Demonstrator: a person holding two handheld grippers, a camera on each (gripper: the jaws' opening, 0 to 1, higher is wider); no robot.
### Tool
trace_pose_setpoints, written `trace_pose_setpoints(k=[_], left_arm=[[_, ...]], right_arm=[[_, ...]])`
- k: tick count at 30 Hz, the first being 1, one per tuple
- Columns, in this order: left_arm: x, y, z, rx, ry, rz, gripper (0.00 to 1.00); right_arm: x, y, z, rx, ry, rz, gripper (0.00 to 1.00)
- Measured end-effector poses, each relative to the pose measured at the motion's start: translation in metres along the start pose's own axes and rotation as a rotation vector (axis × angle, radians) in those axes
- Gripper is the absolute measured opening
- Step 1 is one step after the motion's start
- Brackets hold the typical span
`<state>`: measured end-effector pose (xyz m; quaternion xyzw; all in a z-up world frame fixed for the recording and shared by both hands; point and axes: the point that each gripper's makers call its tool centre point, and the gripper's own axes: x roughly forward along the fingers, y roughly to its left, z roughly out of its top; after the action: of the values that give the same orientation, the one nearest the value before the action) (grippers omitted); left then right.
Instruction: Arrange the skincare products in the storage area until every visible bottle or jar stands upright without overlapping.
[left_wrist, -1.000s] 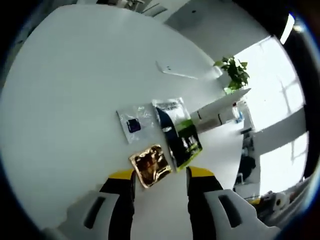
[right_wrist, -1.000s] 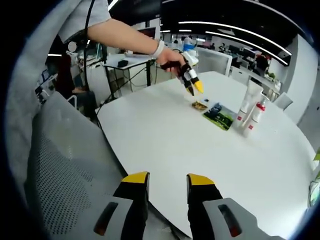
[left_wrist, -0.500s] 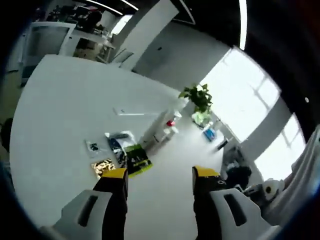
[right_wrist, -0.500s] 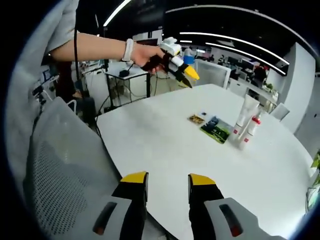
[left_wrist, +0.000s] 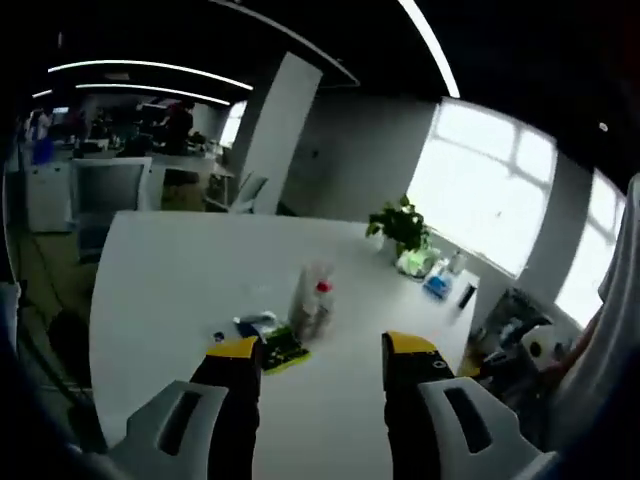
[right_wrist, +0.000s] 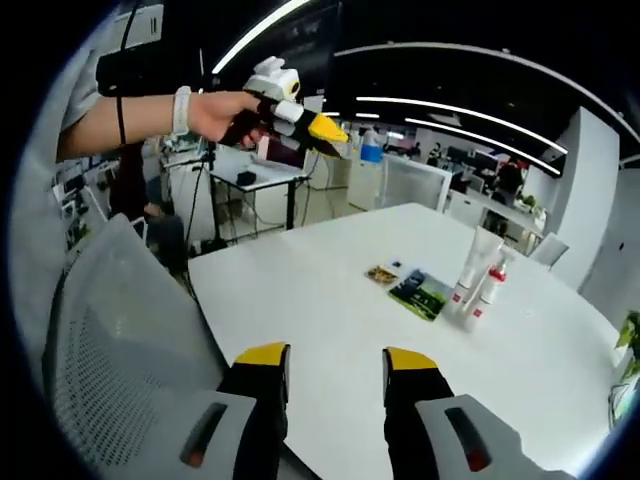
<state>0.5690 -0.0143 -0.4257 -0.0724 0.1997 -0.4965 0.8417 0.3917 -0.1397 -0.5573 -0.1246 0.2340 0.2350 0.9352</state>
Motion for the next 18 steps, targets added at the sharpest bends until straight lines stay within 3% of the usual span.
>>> trace_pose_setpoints(k=[6,10,13,18], left_arm=[[-0.031,-0.032,-0.017,0.088,-0.03,0.027,0.53],[-0.046,-0.044,-0.042,0.127,-0.004,0.056,0.59],[-0.056,-0.047,-0.055,0.109,-0.013,0.078,0.64],[-0.07,-0.051,-0.067,0.063,-0.094,0.115,0.71]], right_arm=[[-0.003,0.003,0.007,-0.003,-0.035,0.01,0.37],[-0.008,0.007,0.014,-0.007,-0.082,0.021,0.42],[-0.007,0.008,0.016,-0.012,-0.092,0.02,0.45],[-0.01,0.007,0.022,-0.006,-0.124,0.011,0.52]])
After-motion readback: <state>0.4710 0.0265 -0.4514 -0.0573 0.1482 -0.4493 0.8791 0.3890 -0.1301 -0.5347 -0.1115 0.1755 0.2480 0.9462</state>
